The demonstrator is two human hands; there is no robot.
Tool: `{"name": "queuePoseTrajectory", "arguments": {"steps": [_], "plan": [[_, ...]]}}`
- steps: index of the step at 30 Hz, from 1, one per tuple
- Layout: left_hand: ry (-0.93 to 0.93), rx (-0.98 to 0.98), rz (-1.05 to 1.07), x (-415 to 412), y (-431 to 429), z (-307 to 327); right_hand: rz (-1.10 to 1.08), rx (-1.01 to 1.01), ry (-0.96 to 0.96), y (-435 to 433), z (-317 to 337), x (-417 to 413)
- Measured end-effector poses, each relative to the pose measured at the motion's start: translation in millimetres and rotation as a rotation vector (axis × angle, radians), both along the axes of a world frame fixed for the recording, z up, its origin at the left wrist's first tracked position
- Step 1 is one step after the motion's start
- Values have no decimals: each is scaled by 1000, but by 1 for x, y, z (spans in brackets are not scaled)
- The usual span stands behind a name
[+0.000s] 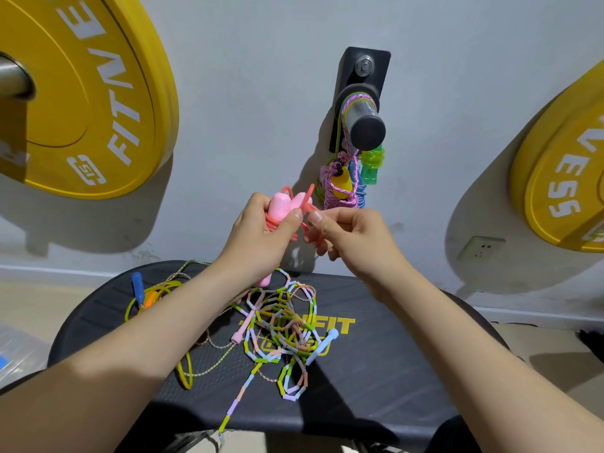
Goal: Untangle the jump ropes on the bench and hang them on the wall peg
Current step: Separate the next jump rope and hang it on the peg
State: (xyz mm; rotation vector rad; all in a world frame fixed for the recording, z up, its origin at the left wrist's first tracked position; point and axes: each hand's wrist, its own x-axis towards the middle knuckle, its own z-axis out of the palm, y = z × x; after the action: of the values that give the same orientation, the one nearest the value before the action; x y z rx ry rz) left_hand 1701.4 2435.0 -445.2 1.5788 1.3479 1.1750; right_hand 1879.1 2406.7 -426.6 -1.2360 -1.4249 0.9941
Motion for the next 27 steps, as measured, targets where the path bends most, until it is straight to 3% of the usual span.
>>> {"name": "queuePoseTrajectory", "arguments": {"steps": [5,10,14,20,27], "plan": [[-25,-13,-109,0,6,-5,-187,70,3,5,-1,5],[152,90,-137,-3,4,-9,-179,195,-289,4,-1,13],[323,139,-190,-8,3,-2,-173,199,-311,4,-1,12],[355,250,-303,-16,1,9,-67,172,-384,4,2,13],[387,236,-298,-19,5,7,-31,73,-126,1,5,7]]}}
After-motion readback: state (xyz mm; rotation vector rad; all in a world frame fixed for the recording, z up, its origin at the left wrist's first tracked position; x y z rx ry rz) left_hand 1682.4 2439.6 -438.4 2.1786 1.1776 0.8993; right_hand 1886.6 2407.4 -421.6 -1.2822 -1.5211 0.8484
